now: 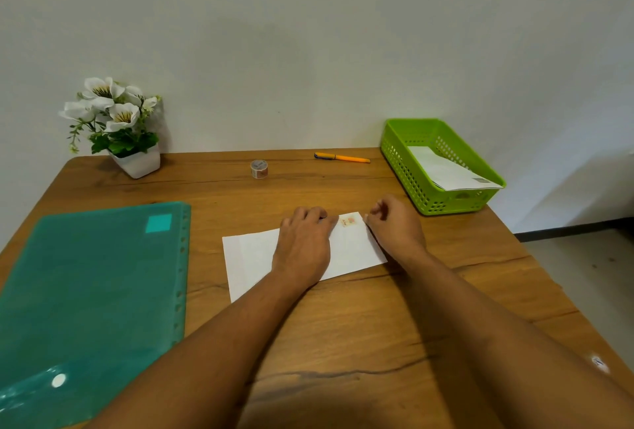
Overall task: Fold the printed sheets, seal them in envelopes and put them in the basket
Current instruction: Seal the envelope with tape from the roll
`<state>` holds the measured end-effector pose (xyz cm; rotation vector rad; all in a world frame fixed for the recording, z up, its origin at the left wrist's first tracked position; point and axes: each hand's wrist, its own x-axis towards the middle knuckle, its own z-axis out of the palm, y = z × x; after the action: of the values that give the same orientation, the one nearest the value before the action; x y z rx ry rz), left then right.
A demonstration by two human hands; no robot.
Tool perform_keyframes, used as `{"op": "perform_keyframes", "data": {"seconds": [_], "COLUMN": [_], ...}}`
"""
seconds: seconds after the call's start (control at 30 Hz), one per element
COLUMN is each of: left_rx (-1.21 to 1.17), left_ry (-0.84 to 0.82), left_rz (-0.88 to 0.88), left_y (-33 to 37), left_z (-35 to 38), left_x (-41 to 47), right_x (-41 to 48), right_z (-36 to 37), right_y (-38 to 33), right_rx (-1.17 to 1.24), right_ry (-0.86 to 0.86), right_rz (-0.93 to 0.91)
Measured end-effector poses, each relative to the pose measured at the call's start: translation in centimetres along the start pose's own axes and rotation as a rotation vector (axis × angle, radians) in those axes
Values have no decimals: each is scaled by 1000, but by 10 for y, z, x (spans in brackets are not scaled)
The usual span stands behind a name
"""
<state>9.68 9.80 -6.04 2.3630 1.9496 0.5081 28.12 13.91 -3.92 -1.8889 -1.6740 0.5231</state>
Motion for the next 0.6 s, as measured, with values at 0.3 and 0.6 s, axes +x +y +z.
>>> {"op": "perform_keyframes", "data": {"seconds": [0.3, 0.6], "left_rx": [37, 95], "left_ry": [8, -11], "left_rz": [-6, -6], "left_y": [0, 4], "left_z": [4, 2], "left_x": [-1, -1], "right_x": [-23, -33], "right_z": [21, 1], "right_y": [-1, 7], "right_rx": [-498, -519], "right_ry": [-52, -149], "right_rz": [-560, -647]}}
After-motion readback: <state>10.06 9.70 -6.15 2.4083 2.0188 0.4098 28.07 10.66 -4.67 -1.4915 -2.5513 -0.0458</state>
